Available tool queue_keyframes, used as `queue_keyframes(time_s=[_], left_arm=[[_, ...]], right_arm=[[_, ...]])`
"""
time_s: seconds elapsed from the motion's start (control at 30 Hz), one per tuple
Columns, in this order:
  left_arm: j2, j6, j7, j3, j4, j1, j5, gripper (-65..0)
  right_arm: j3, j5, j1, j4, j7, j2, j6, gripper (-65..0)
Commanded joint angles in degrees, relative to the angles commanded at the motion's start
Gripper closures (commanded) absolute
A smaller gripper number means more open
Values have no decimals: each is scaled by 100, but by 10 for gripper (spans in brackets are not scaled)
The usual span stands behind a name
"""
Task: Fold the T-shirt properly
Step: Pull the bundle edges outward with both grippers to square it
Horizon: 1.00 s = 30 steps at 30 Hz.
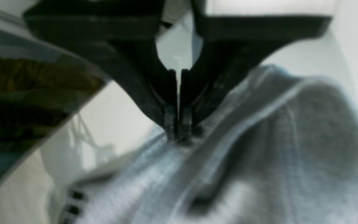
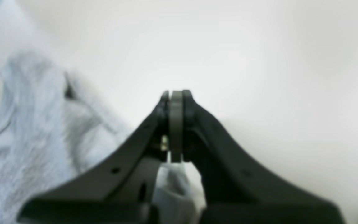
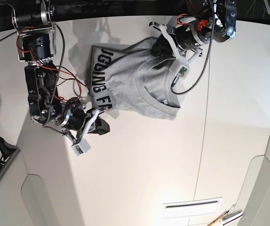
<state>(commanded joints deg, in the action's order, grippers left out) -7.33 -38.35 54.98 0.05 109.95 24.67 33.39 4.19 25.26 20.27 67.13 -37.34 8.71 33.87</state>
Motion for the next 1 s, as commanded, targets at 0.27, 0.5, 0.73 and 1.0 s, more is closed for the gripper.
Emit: queue_keyframes(time_s=[0.27,0.5,0.73,1.0], left_arm=[[-48,415,9,-13,-621,-846,-835,-15],[-44,455,-37,-11,-621,-1384,-1252,-15],[-46,474,-116,-11,-621,-1718,-1241,-15],[-50,474,52,-140,-15,-1620,-1078,-15]], right_arm=[[527,11,-437,-48,-280,144,-2,0],[505,671,-1550,1268,-654,525,-4,0],[501,664,-2522,2402,-662,542,-24,0],[-501,804,-2490,2406,-981,546,-22,0]])
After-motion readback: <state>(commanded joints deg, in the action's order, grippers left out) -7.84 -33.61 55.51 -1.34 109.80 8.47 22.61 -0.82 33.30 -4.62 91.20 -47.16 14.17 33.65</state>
